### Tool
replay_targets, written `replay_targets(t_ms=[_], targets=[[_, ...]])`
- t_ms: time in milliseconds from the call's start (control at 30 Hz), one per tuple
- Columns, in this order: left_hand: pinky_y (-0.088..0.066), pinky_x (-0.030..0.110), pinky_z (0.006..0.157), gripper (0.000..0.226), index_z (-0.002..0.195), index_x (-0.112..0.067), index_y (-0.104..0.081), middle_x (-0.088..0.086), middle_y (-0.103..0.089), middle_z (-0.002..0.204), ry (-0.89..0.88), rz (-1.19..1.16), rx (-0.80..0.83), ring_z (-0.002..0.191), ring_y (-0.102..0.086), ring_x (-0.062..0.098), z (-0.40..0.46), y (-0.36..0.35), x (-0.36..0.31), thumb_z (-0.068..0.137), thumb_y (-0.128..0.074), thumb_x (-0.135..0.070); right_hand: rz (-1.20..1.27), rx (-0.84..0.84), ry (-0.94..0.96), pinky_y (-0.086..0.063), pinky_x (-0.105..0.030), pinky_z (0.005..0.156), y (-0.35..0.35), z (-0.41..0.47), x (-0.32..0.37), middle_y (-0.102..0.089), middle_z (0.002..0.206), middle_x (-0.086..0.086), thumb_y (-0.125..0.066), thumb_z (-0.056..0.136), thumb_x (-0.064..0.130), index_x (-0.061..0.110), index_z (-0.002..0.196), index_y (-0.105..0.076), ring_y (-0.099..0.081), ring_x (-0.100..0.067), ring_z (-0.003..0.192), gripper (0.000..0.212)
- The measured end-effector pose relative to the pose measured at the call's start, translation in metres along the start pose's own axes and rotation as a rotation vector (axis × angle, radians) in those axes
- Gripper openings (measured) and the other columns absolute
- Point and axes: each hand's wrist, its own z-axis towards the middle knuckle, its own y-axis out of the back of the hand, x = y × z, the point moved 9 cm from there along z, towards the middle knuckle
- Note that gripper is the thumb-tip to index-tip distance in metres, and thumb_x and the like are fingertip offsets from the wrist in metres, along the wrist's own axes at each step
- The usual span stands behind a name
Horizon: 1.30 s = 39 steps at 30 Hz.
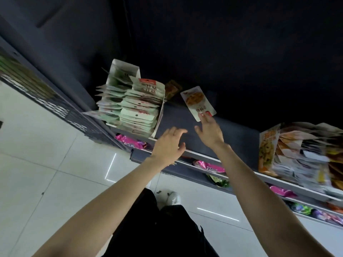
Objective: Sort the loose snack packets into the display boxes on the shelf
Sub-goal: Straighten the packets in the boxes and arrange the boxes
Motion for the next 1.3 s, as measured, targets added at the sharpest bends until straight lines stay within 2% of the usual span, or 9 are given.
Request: replay_targets(t_ms=[100,233,367,533,733,867,967,1167,1300], targets=[[-0.038,0.033,0.100,0.048,0.137,-0.020,-0.041,0.003,-0.050,0.131,0.145,0.010,0.027,0.121,-0.045,0.022,0.016,-0.024,0.014,0.091,-0.053,-0.026,-0.128,0.154,0.011,-0.010,-0.043,0.118,-0.031,0.024,-0.020,-0.005,0.159,-0.009,-0.040,0.099,0.037,0.009,0.151,-0.012,-0.006,-0.025,0.146,0.065],[-0.038,0.035,0.099,0.050,0.138,-0.017,-0.040,0.004,-0.049,0.133,0.113,0.028,0.002,0.123,-0.043,0.024,0.035,-0.032,0.016,0.091,-0.055,-0.023,-0.145,0.208,0.127,-0.006,-0.041,0.118,-0.053,0.003,-0.034,-0.016,0.158,-0.004,-0.035,0.101,0.037,0.014,0.146,-0.032,-0.016,-0.023,0.144,0.050],[-0.034,0.036,0.105,0.054,0.141,-0.015,-0.036,0.005,-0.042,0.142,0.015,0.111,0.061,0.128,-0.041,0.025,0.064,-0.046,0.010,0.091,-0.055,-0.023,-0.103,0.037,0.248,-0.009,-0.030,0.117,-0.041,-0.050,-0.050,-0.052,0.137,0.000,-0.041,0.100,0.029,0.014,0.127,-0.056,-0.048,-0.020,0.125,0.035],[-0.022,0.048,0.113,0.088,0.150,-0.020,-0.015,0.001,-0.012,0.157,0.009,0.325,0.342,0.142,-0.016,0.025,0.082,-0.092,0.008,0.082,-0.067,-0.041,-0.125,-0.021,0.199,-0.015,-0.032,0.117,-0.032,-0.059,-0.079,-0.059,0.130,0.001,-0.044,0.100,0.032,0.017,0.126,-0.058,-0.058,-0.018,0.115,0.034],[-0.028,0.045,0.105,0.097,0.143,-0.019,-0.030,0.011,-0.037,0.137,0.027,0.521,0.406,0.127,-0.033,0.030,0.099,-0.097,0.007,0.066,-0.076,-0.057,0.049,-0.070,0.030,-0.039,-0.035,0.103,-0.030,-0.053,-0.083,-0.056,0.129,-0.002,-0.054,0.095,0.031,0.016,0.125,-0.059,-0.053,-0.022,0.116,0.034],[-0.045,0.041,0.090,0.053,0.127,-0.018,-0.044,0.009,-0.046,0.124,-0.067,0.370,0.324,0.110,-0.053,0.028,0.101,-0.077,-0.017,0.083,-0.067,-0.038,0.482,-0.273,-0.224,-0.048,-0.035,0.092,-0.008,-0.067,-0.092,-0.047,0.130,-0.007,-0.072,0.083,0.025,0.016,0.137,-0.039,-0.050,-0.022,0.116,0.064],[-0.049,0.038,0.074,0.028,0.116,-0.013,-0.049,0.007,-0.057,0.112,-0.231,0.172,0.213,0.097,-0.059,0.026,0.076,-0.044,-0.041,0.093,-0.056,-0.026,0.774,-0.312,-0.205,-0.043,-0.011,0.088,0.015,-0.086,-0.082,-0.053,0.124,0.001,-0.078,0.077,0.015,0.022,0.146,-0.017,-0.051,-0.008,0.112,0.092],[-0.040,0.019,0.072,0.028,0.095,-0.006,-0.063,0.002,-0.063,0.088,-0.425,-0.046,-0.180,0.082,-0.052,0.008,-0.014,0.072,-0.065,0.090,-0.053,-0.032,0.792,-0.270,0.171,-0.051,-0.016,0.072,0.094,-0.127,-0.024,-0.065,0.090,0.013,-0.071,0.078,0.025,0.028,0.100,-0.065,-0.063,-0.010,0.085,0.024],[-0.047,0.022,0.070,0.032,0.096,-0.004,-0.066,-0.004,-0.061,0.089,-0.243,-0.294,-0.316,0.083,-0.054,0.003,-0.040,0.119,-0.046,0.086,-0.059,-0.033,0.793,-0.228,0.337,-0.054,-0.018,0.076,0.118,-0.137,0.040,-0.067,0.095,0.009,-0.067,0.081,0.026,0.013,0.104,-0.069,-0.065,-0.003,0.089,0.027]])
